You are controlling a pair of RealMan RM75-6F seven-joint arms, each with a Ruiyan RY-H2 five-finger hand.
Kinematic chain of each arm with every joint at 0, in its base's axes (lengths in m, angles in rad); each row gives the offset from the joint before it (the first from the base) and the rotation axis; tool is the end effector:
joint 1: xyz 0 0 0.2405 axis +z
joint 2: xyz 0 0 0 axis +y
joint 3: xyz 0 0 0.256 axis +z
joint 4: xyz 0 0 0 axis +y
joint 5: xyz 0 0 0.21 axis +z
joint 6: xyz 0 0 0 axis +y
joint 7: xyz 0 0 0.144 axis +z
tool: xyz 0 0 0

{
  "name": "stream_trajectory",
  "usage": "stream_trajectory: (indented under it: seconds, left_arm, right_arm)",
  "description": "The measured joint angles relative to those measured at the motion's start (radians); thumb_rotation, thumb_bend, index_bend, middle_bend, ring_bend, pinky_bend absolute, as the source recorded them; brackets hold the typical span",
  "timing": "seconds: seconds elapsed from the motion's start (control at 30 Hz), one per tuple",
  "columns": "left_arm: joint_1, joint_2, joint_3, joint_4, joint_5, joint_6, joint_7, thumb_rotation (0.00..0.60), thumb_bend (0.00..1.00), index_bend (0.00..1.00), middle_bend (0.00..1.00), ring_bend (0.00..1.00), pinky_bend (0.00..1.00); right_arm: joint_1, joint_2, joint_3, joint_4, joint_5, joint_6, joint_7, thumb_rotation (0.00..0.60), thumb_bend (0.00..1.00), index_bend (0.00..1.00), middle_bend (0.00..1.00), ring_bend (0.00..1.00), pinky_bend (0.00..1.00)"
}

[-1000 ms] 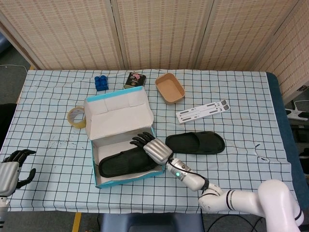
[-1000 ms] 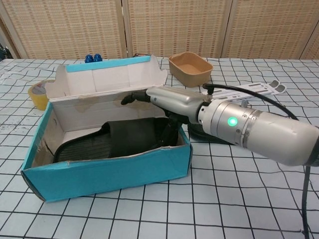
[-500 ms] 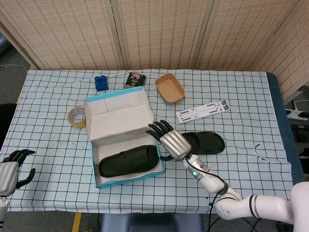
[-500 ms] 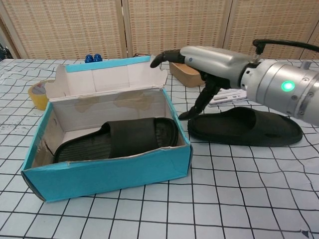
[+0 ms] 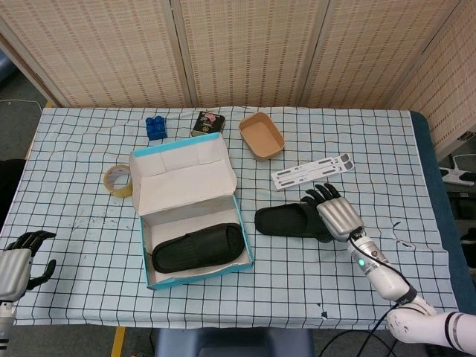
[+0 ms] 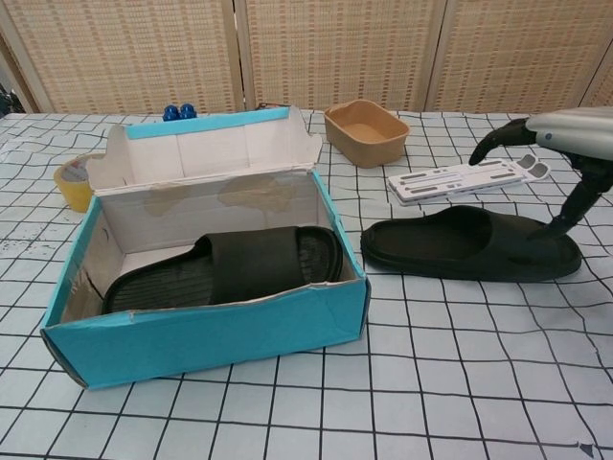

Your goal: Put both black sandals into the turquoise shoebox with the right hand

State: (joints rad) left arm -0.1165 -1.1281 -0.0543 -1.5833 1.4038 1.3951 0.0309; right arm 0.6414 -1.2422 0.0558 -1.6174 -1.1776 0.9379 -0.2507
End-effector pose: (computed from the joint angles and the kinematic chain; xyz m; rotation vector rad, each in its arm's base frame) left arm -0.3274 0.1917 0.1534 -1.3773 -0.9510 -0.7972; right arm -0.2186 -0.3175 0.0581 1.8831 -0.9493 0.7254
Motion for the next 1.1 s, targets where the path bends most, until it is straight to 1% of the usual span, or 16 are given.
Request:
stream_trajectory:
  seconds: [0.13, 0.3, 0.4, 0.53, 0.77, 0.9, 1.1]
  left_arm:
    - [-0.001, 0.001, -0.001, 0.0, -0.009, -0.005, 0.001, 0.6, 0.4, 0.26, 0.23, 0.19, 0.35]
    - [-0.001, 0.002, 0.0, -0.002, -0.008, -0.004, 0.0, 0.6, 0.4, 0.26, 0.23, 0.19, 0.35]
    - [-0.003, 0.003, 0.004, -0.002, -0.002, -0.01, 0.001, 0.6, 0.4, 0.26, 0.23, 0.19, 0.35]
    - [-0.004, 0.004, 0.004, -0.004, -0.005, -0.014, 0.0, 0.6, 0.4, 0.26, 0.23, 0.19, 0.35]
    - [-0.005, 0.004, 0.004, -0.004, -0.01, -0.019, 0.0, 0.6, 0.4, 0.26, 0.23, 0.19, 0.35]
    - [-0.006, 0.004, 0.004, -0.004, -0.011, -0.02, 0.0, 0.6, 0.4, 0.26, 0.23, 0.19, 0.35]
    - [-0.006, 0.005, 0.004, -0.004, -0.014, -0.021, -0.001, 0.6, 0.4, 0.26, 0.23, 0.19, 0.35]
  right_arm:
    - [0.003, -0.017, -0.01, 0.116, -0.029, -0.072, 0.111, 0.6, 0.04, 0.21, 0.1, 0.0, 0.0]
    - [0.011, -0.075, -0.016, 0.233, -0.054, -0.125, 0.16, 0.6, 0.04, 0.21, 0.1, 0.0, 0.0]
    - [0.016, -0.107, -0.019, 0.272, -0.059, -0.154, 0.181, 0.6, 0.04, 0.21, 0.1, 0.0, 0.0]
    - [0.02, -0.129, -0.022, 0.294, -0.074, -0.175, 0.207, 0.6, 0.04, 0.21, 0.1, 0.0, 0.0]
    - [0.022, -0.16, -0.026, 0.333, -0.09, -0.182, 0.205, 0.6, 0.04, 0.2, 0.1, 0.0, 0.0]
    - [0.018, -0.186, -0.022, 0.365, -0.105, -0.153, 0.196, 0.6, 0.04, 0.19, 0.1, 0.0, 0.0]
    - [0.007, -0.203, -0.016, 0.379, -0.146, -0.093, 0.195, 0.6, 0.04, 0.19, 0.1, 0.0, 0.0]
